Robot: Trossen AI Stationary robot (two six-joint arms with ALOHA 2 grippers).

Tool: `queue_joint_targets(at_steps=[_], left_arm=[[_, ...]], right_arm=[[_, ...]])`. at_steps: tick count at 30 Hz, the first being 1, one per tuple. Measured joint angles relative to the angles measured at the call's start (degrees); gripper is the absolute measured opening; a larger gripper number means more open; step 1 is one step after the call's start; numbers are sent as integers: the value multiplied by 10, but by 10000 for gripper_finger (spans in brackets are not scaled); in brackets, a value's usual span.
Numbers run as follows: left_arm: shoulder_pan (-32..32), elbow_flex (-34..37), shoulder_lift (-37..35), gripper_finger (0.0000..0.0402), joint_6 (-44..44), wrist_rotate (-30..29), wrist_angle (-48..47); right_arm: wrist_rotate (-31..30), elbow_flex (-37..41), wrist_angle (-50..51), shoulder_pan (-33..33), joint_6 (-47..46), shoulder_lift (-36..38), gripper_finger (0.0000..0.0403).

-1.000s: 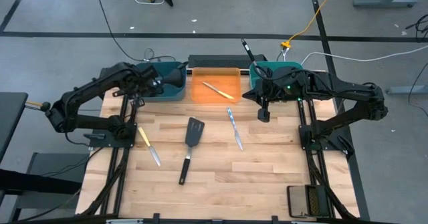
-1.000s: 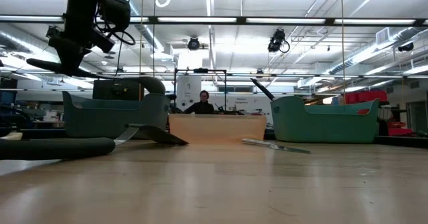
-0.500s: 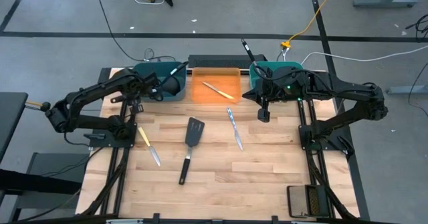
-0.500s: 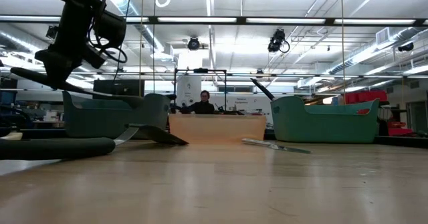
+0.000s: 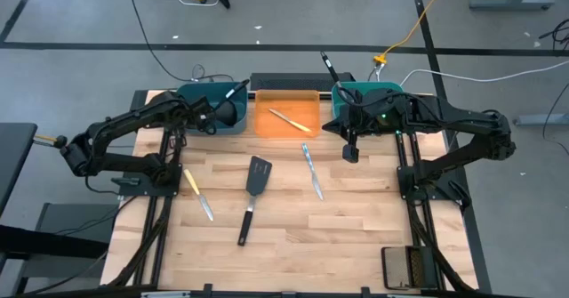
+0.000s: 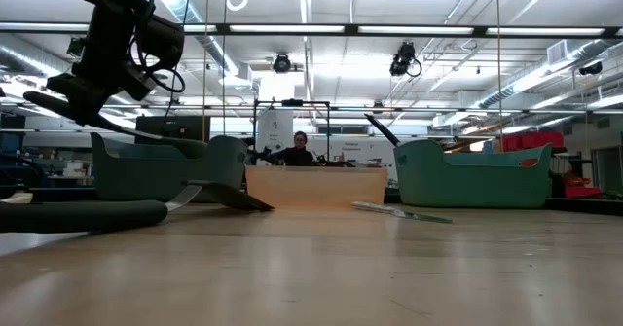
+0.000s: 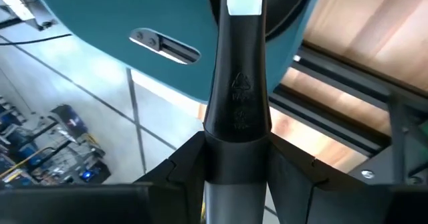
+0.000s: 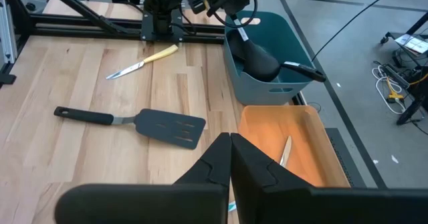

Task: Pick & Place Kitchen Items
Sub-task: Put the black ladle into the blue bin

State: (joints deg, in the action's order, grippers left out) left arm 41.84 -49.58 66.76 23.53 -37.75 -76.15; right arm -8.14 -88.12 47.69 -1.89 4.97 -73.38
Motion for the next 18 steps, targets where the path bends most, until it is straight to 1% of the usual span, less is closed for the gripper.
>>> queue_joint_targets(at_steps=[9,13,18], left_arm=[[0,0,0,143,24,-10,20],[0,0,0,146,29,-23,24],[0,0,0,166,33,-24,28]], right_arm=[[0,0,0,0,-11,0,9],[0,0,0,0,-13,0,9],[0,0,0,0,-13,0,9]])
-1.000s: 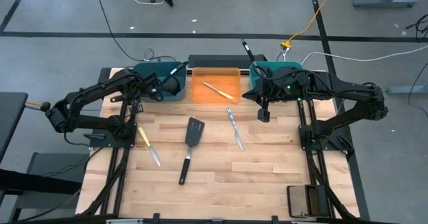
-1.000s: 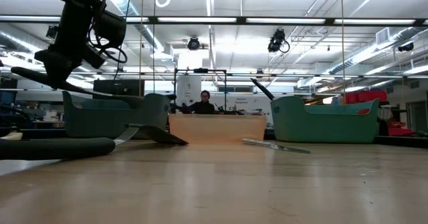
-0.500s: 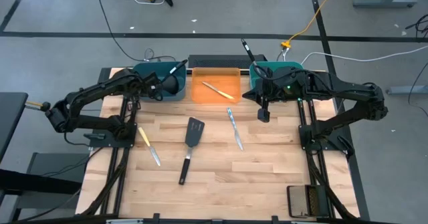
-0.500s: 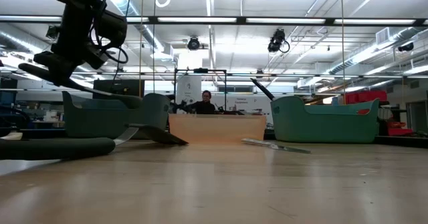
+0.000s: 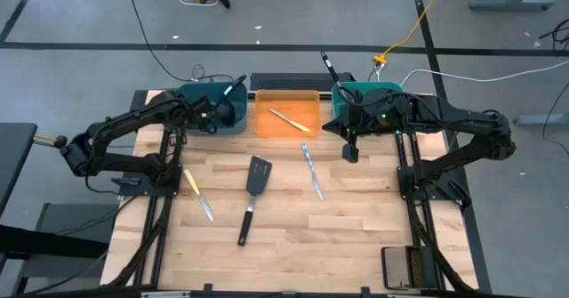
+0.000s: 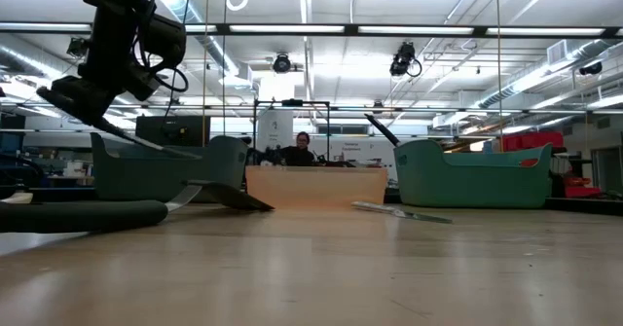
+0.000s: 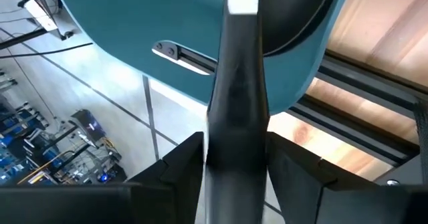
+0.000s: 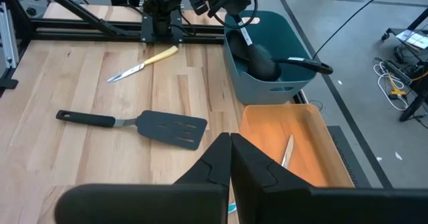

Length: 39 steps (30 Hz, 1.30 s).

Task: Pick & Place Kitchen Items
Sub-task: Put the black ladle into the blue bin, then put the white knife into the orange bin

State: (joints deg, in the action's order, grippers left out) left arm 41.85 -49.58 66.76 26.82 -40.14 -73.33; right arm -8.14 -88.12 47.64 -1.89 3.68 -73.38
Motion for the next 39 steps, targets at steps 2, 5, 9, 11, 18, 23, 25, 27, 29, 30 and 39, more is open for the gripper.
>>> queue_joint_targets(at_steps=[2,5,9,11,18,23,25,27,29,30,39], left_arm=[[0,0,0,178,-1,-1,4],[0,0,0,198,-2,-6,10],[0,0,0,222,0,-19,10],[0,0,0,231,0,-21,9],[0,-14,0,237,-5,-15,-4],[0,-61,-4,236,-24,-5,-15],[0,-85,-5,237,-31,10,-17],[0,-109,-5,238,-46,31,-19],[0,-133,-5,238,-58,52,-20],[0,-144,-5,238,-66,63,-20],[-21,-223,-5,238,-139,163,-16]], right_arm=[[0,0,0,0,0,0,9],[0,0,0,0,0,0,9],[0,0,0,0,0,0,9],[0,0,0,0,0,0,9],[0,0,0,0,0,0,9],[0,0,0,0,0,0,9],[0,0,0,0,0,0,9],[0,0,0,0,0,0,9],[0,0,0,0,0,0,9],[0,0,0,0,0,0,9],[0,0,0,0,0,0,9]])
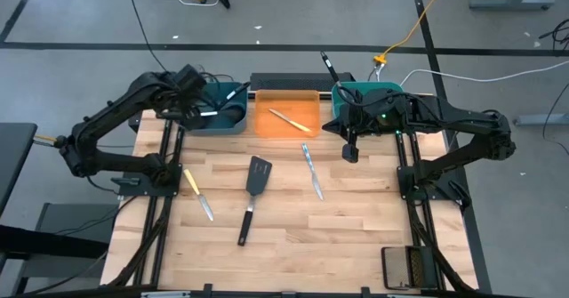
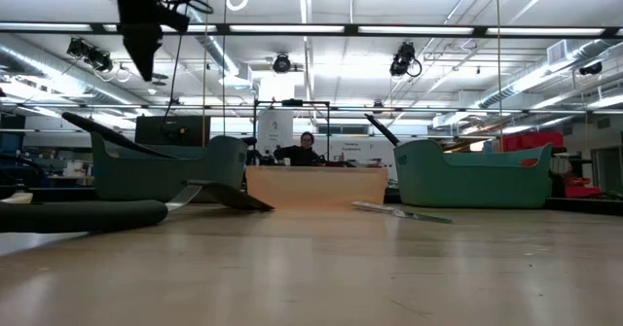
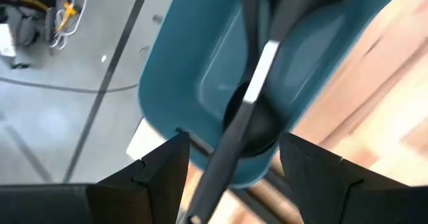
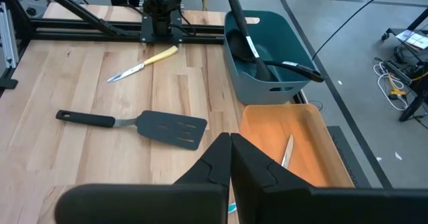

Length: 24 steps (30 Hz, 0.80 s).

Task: Pick & Place Kitchen Items
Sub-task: Put the white knife into the orange bin

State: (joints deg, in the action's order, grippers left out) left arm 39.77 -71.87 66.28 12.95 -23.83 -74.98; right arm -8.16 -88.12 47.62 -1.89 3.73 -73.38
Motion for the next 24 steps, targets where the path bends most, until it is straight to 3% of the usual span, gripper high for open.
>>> queue_joint_targets(at_steps=[8,14,24], left_arm=[[-57,-19,0,238,-48,16,15],[-117,-20,0,238,-100,69,33],[-244,-19,-20,238,-183,68,98]], right_arm=[[0,0,0,0,0,0,9],[0,0,0,0,0,0,9],[0,0,0,0,-3,0,9]])
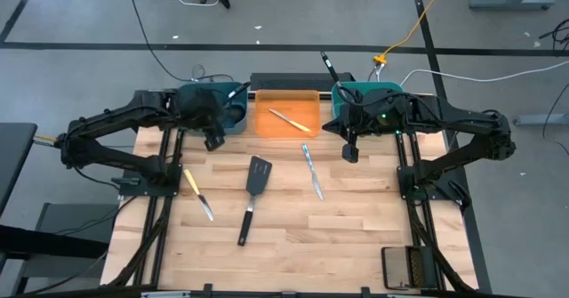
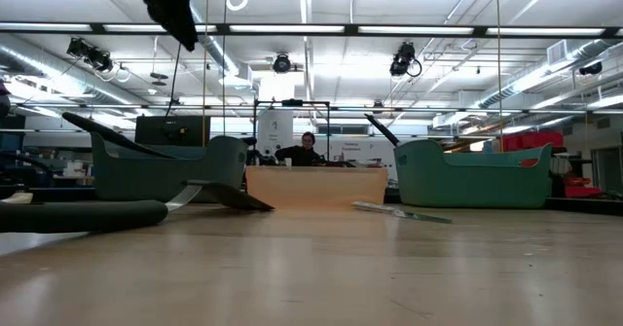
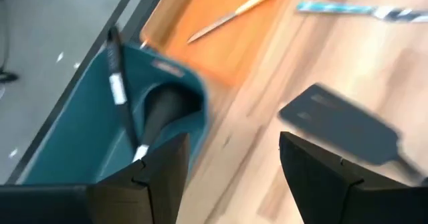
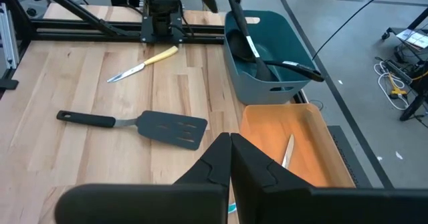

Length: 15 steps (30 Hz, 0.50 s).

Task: Pick & Place Kitchen Items
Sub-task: Put the white knife into the orange bin

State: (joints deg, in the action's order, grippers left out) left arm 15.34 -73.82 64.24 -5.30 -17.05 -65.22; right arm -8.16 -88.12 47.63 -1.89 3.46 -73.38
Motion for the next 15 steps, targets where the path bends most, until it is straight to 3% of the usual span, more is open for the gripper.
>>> queue_joint_targets(at_steps=[15], left_arm=[[-111,0,-19,238,-29,-3,31]], right_arm=[[0,0,0,0,-4,0,9]])
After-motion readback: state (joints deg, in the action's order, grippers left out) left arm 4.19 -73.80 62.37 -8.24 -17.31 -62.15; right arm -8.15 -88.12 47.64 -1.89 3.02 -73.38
